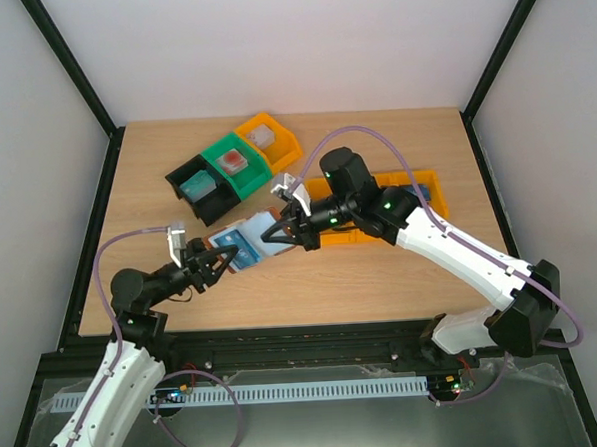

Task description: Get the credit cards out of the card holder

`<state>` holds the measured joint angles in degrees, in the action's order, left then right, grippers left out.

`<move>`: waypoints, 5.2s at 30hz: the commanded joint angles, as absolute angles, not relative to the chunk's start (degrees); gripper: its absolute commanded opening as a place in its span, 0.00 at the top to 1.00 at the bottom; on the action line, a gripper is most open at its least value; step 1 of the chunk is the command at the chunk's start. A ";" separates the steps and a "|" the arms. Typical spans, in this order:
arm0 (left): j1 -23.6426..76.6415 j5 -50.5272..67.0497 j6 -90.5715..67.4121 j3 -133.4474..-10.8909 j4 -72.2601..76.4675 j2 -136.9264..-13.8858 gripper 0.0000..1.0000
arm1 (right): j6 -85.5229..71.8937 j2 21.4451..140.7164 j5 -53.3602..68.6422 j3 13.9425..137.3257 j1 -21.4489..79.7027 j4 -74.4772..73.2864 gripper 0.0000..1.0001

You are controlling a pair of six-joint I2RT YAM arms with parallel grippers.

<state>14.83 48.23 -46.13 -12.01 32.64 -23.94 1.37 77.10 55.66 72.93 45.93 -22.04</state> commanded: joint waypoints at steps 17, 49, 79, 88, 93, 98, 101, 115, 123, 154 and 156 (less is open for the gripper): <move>13.62 10.94 -32.66 -19.55 1.51 -23.55 0.98 | -13.49 80.75 8.29 75.56 43.16 -24.83 0.64; 13.22 53.28 -41.19 -13.70 39.71 -22.54 0.98 | -12.81 82.27 51.97 63.36 49.18 2.59 0.76; 13.03 52.72 -41.73 -13.17 38.02 -22.40 0.86 | -5.95 78.32 59.32 64.73 47.80 -3.29 0.98; 12.95 52.43 -41.24 -13.49 36.90 -22.08 0.98 | -4.39 78.30 58.69 64.22 47.12 -4.09 0.76; 12.83 52.39 -42.11 -12.93 38.34 -21.95 0.98 | -4.46 77.28 58.50 62.73 45.55 -4.59 0.83; 12.75 52.60 -42.22 -13.18 38.25 -21.97 0.98 | -4.63 77.63 59.39 62.66 45.61 -4.79 0.98; 12.68 52.55 -42.13 -13.23 37.68 -21.96 0.98 | -4.53 77.24 59.40 62.66 45.60 -5.03 0.98; 12.58 50.62 -42.26 -12.75 34.74 -21.88 0.98 | -5.38 73.50 57.28 61.57 41.25 -5.71 0.98; 12.61 51.10 -42.50 -12.74 35.77 -22.19 0.98 | -1.10 78.85 64.78 64.45 44.05 -11.73 0.68; 12.64 51.42 -43.15 -12.75 35.76 -22.26 0.91 | -3.75 78.14 60.11 64.29 44.86 -4.16 0.98; 12.62 51.48 -43.33 -12.61 35.85 -22.15 0.87 | -3.43 77.53 59.76 64.33 44.26 -4.75 0.98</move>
<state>12.67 50.57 -43.05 -13.10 33.93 -22.68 -4.99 80.07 61.82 63.37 45.17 -4.58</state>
